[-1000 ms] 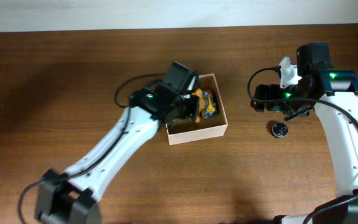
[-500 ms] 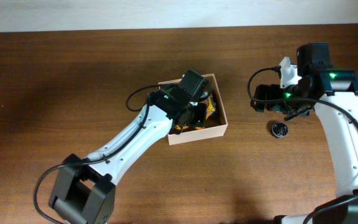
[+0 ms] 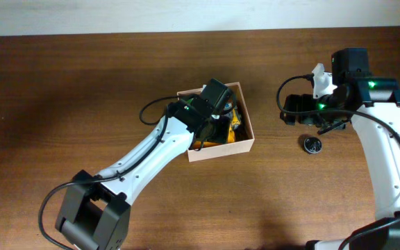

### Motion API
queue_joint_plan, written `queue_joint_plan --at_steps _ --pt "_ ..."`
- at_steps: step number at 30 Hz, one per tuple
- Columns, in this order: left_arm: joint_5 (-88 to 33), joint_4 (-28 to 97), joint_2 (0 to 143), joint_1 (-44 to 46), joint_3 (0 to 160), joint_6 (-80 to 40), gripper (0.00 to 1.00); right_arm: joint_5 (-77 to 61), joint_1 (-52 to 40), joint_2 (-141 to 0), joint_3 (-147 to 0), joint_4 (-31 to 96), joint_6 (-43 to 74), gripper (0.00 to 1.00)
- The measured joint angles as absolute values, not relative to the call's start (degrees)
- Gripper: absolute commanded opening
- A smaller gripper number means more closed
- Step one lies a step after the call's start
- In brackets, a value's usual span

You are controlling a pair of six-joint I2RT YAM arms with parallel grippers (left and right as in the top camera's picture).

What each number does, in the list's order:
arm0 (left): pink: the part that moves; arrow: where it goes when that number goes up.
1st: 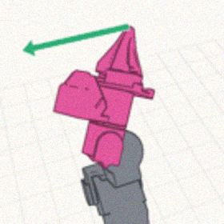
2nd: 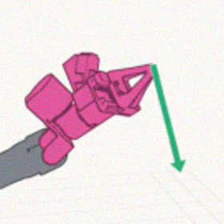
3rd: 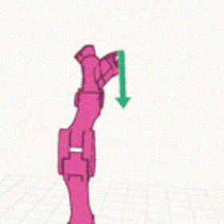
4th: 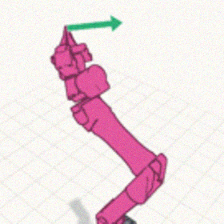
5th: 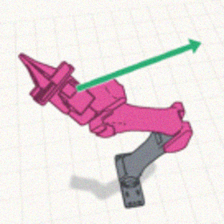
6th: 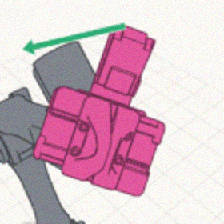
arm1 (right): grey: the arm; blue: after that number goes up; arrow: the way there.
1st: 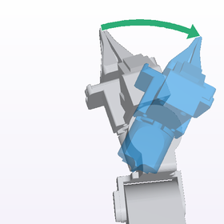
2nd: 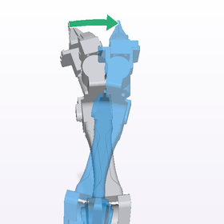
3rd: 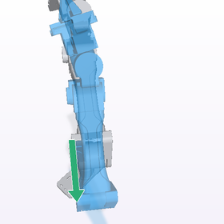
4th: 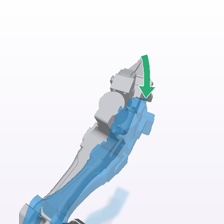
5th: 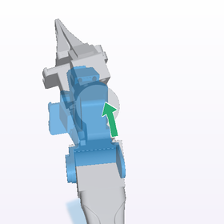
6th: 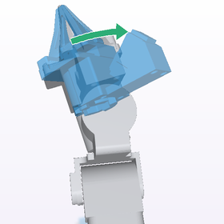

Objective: Pack container
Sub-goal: 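Lower the duck into the box and open the left gripper, then raise the left arm away from the box to the upper left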

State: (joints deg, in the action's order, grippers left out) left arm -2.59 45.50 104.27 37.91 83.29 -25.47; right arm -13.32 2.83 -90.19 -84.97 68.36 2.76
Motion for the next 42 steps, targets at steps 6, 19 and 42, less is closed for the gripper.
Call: queue_joint_plan --at_steps 6,19,42 --pt "-2.6 49.9 104.4 37.9 88.3 -23.5 0.59 -13.3 2.8 -90.2 -85.0 68.4 2.8 0.99" --pt "4.3 65.9 104.5 36.0 107.2 -19.2 0.84 -13.2 2.8 -90.2 -85.0 64.7 2.7 0.99" --pt "6.9 85.6 104.5 1.7 121.4 -17.5 0.99 -2.8 6.9 -107.6 -85.0 51.7 3.2 0.99"
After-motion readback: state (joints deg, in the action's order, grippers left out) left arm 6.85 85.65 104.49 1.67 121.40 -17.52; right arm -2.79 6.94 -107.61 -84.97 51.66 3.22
